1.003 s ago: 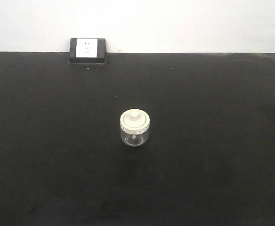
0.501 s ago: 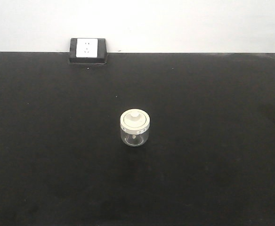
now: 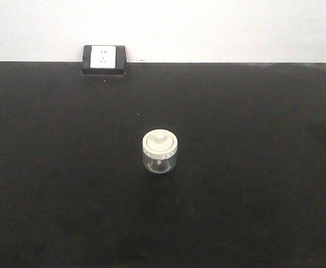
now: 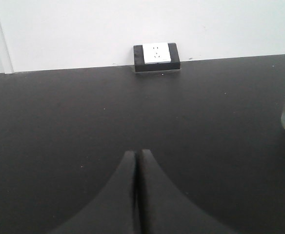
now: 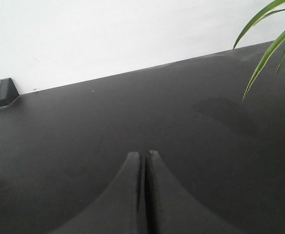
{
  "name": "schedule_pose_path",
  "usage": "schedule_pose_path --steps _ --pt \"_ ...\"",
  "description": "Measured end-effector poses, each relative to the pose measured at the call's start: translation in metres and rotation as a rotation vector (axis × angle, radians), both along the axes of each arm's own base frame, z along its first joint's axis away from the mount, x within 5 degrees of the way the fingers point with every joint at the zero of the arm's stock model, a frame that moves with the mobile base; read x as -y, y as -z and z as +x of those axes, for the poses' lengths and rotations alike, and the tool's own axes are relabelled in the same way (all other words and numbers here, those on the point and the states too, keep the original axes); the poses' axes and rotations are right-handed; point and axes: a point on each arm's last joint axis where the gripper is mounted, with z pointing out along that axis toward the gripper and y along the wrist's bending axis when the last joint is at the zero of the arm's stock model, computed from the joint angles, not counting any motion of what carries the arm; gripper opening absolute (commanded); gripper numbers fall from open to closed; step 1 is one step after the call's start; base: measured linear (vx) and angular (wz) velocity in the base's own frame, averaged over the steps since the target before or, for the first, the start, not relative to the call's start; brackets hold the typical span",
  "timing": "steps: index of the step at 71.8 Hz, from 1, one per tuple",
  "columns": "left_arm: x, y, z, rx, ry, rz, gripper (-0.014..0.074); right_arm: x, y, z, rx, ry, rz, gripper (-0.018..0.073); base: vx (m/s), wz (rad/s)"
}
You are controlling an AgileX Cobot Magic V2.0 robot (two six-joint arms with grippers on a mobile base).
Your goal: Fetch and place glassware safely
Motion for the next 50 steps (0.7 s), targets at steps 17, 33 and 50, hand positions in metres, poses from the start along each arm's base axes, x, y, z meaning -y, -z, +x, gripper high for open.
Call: schedule_pose_path --steps 17,33,50 --pt "0.0 0.0 0.0 0.0 0.0 0.0 -0.0007 -0.0052 0.0017 0.0002 -0.019 -0.095 -0.004 -0.0003 0.0 0.0" --pt "0.0 0.0 0.0 0.0 0.0 0.0 -0.0007 -0.0043 0.0063 -0.0005 -0.071 -0.092 -0.034 -0.0003 0.0 0.0" --pt "0.0 0.0 0.0 0.0 0.0 0.0 -0.0007 -0.0006 0.0062 -0.0008 -0.085 -0.042 -0.192 -0.0003 0.0 0.0"
